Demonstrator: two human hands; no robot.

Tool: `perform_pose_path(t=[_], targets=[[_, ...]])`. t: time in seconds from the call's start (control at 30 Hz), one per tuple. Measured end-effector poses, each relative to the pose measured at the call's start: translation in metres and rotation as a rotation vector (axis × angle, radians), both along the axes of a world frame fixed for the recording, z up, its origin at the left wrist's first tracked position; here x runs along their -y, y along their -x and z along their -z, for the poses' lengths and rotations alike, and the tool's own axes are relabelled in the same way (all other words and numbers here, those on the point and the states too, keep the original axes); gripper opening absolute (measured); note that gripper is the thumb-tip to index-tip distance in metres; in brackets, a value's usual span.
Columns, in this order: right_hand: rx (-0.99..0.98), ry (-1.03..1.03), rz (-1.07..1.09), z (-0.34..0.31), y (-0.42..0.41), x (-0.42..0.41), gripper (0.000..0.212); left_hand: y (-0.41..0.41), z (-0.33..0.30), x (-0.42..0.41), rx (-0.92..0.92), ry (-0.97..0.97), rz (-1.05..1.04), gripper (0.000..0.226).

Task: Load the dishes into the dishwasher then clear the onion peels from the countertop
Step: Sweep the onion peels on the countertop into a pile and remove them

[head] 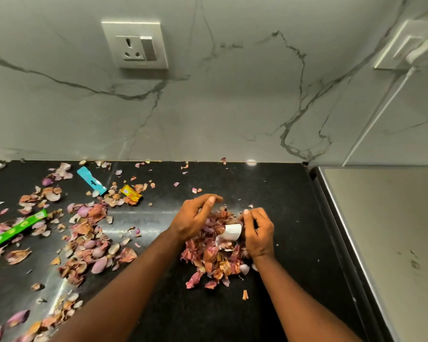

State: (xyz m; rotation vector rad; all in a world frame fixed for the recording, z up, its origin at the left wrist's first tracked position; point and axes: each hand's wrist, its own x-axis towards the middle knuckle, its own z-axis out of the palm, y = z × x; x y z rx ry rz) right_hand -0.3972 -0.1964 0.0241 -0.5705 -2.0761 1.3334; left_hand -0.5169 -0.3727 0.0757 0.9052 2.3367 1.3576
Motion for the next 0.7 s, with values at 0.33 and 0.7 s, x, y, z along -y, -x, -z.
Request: perform_pose_path(t=[0.33,0.7], targets=[[0.695,-0.259,-0.302,-0.013,0.041,0.001,0.060,-0.028,0.047,0.032,-0.124,0.334,-0.131,0.079],[0.229,-0.180,-0.422,0.007,-0.033,0.044,0.036,-0.108,0.048,0.037,-0.266,0.066,-0.121,0.043]])
